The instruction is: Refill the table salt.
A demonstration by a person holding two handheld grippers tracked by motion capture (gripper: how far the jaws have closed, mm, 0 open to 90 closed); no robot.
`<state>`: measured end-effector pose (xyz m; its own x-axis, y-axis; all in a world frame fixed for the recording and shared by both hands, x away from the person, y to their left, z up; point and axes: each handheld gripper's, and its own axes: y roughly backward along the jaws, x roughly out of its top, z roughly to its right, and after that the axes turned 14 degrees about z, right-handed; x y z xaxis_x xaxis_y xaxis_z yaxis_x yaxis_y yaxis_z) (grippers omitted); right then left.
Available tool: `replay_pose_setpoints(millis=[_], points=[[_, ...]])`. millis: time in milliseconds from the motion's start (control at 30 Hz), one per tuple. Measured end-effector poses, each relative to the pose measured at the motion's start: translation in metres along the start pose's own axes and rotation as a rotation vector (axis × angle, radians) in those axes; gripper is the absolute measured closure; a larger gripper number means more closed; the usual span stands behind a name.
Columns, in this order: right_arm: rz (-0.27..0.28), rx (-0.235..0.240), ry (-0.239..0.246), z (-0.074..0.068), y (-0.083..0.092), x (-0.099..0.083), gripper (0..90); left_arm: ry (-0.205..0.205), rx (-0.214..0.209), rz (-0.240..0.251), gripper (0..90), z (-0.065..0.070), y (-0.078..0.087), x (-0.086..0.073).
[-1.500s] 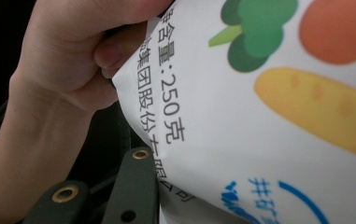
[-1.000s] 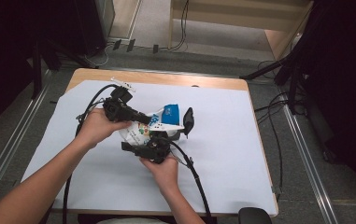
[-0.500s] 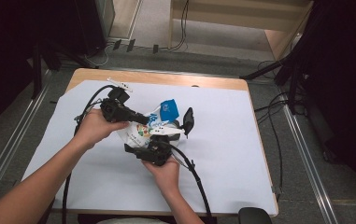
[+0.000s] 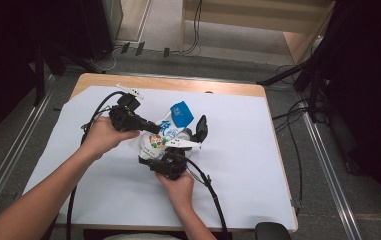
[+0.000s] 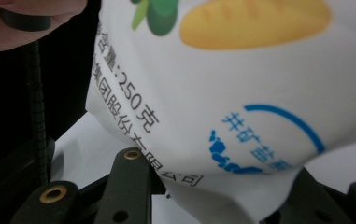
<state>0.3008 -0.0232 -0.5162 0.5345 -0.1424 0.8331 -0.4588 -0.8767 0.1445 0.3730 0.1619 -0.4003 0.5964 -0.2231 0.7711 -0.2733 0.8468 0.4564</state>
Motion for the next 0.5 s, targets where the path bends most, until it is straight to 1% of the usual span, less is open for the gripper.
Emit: replay_pose_setpoints(millis=[133,200,300,367,400,500], points=[[-0.006,-0.018,0.015,0.0021,0.0013,0.0000,68.2,-0.005,-0.004,0.000,86.2,0.0009,-0.0010,0.0011],[-0.003,-0.019,0.017,0.0026,0.0015,0.0004,68.2,-0.003,-0.002,0.000,86.2,0.0011,-0.0016,0.0011],[-0.009,-0.018,0.020,0.0020,0.0011,-0.0004,68.3,-0.004,-0.001,-0.012,86.2,0.0009,-0.0012,0.0005],[-0.014,-0.019,0.029,0.0015,0.0009,-0.0011,68.2,-0.012,0.010,-0.016,86.2,0.0009,-0.0002,-0.0004],[-0.015,-0.021,0.030,0.0011,0.0006,-0.0016,68.2,-0.010,0.005,-0.017,86.2,0.0004,0.0003,-0.0010],[-0.017,-0.020,0.037,-0.0002,0.0000,-0.0025,68.3,-0.006,0.009,-0.025,86.2,-0.0006,0.0011,-0.0032]])
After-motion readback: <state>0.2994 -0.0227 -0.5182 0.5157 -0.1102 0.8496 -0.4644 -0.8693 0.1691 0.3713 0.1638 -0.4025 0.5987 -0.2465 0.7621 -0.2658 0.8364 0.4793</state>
